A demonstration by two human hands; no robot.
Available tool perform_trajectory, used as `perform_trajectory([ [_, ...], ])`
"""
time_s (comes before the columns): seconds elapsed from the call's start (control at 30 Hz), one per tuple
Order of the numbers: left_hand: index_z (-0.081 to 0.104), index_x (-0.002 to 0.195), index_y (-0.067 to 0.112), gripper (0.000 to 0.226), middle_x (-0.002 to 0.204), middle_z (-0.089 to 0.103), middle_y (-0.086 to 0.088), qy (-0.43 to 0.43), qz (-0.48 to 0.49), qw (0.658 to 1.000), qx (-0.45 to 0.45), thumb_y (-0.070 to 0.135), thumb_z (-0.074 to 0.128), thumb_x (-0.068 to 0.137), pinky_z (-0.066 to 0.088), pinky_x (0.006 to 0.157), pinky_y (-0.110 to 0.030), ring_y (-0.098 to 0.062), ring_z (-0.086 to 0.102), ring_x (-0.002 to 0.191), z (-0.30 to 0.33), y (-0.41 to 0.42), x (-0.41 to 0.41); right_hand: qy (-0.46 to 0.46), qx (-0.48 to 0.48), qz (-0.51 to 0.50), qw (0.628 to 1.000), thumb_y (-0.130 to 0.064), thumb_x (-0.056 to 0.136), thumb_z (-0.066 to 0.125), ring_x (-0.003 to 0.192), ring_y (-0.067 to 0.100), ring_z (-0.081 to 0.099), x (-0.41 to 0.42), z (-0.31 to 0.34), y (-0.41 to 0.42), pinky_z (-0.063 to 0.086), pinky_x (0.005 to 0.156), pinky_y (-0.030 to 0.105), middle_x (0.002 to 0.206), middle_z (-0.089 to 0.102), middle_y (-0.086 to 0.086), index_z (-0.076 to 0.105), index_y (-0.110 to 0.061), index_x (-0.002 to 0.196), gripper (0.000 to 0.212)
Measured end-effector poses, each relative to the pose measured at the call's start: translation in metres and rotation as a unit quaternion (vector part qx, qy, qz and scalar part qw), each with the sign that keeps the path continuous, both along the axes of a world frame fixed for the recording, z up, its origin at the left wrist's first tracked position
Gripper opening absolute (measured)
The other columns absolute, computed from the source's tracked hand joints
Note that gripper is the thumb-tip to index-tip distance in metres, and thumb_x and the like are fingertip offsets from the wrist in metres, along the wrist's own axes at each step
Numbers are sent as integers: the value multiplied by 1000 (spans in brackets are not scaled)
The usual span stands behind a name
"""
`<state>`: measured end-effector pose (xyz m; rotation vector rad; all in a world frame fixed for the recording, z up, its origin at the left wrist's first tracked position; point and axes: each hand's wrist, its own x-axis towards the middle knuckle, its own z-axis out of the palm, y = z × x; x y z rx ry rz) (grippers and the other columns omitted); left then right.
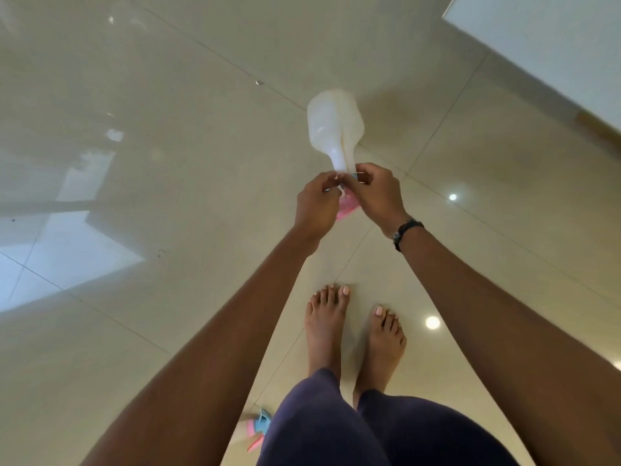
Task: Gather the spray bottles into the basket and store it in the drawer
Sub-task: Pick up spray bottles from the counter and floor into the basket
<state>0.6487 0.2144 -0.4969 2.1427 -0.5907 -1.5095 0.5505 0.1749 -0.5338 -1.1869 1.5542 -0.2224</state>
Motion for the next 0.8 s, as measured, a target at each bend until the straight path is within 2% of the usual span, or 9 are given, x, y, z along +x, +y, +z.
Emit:
perform_trajectory([
  [0.07,60,123,16,39,124,64,-2,-11,-17,1000,-12,2,39,93,50,97,-31,-16,59,111,22,1,-6,20,-26,-18,999,-33,83,67,76,22,66,-4,32,4,51,65,31,83,72,8,69,-6,91,28],
  [0.17,59,124,12,42,121,63,-3,-24,-41,998,-38,-3,39,91,47,80,-17,-14,59,104,71,-2,-14,46,-74,-58,995,-31,82,71,69,20,63,-9,90,5,51,62,28,82,72,11,70,-5,88,27],
  [0.27,53,129,13,46,125,57,-5,-78,-82,989,-91,-7,43,89,44,84,-19,-15,55,105,125,-9,-16,80,-102,-88,988,-28,80,73,63,8,57,-14,157,0,39,52,3,82,72,6,72,-7,91,24],
  [0.3,51,132,15,50,128,54,-6,-103,-106,981,-124,-8,44,88,44,87,-21,-17,53,108,142,-13,-16,91,-112,-91,985,-27,80,73,61,5,55,-16,179,-2,36,50,0,81,71,4,71,-7,92,24],
  [0.37,47,136,22,58,138,47,-3,-161,-175,955,-179,-9,47,86,41,88,-20,-20,45,121,179,-21,-16,107,-135,-95,980,-26,79,73,58,2,54,-20,227,-6,38,49,-1,81,70,2,70,-7,94,25],
  [0.43,45,138,28,60,148,39,3,-218,-239,921,-216,-5,52,88,36,88,-15,-18,34,134,217,-33,-16,127,-169,-100,972,-28,79,73,64,7,58,-23,278,-11,40,57,2,86,72,4,67,-7,98,28],
  [0.57,49,136,25,52,151,38,1,-252,-324,862,-298,9,63,89,31,112,-34,-22,26,144,283,-63,-24,165,-246,-114,948,-31,81,73,73,15,61,-31,369,-26,48,65,16,91,70,4,62,-10,105,34],
  [0.67,55,131,20,44,145,48,-2,-247,-327,844,-345,15,63,89,25,117,-46,-26,29,143,331,-84,-36,190,-289,-127,930,-33,81,73,73,18,61,-38,422,-39,52,71,25,93,70,5,61,-12,108,36],
  [0.8,49,136,19,45,144,49,1,-183,-295,864,-364,11,58,92,31,114,-50,-25,30,143,382,-106,-59,202,-333,-158,907,-33,82,72,73,10,52,-50,476,-61,49,71,22,97,70,5,62,-14,110,35],
])
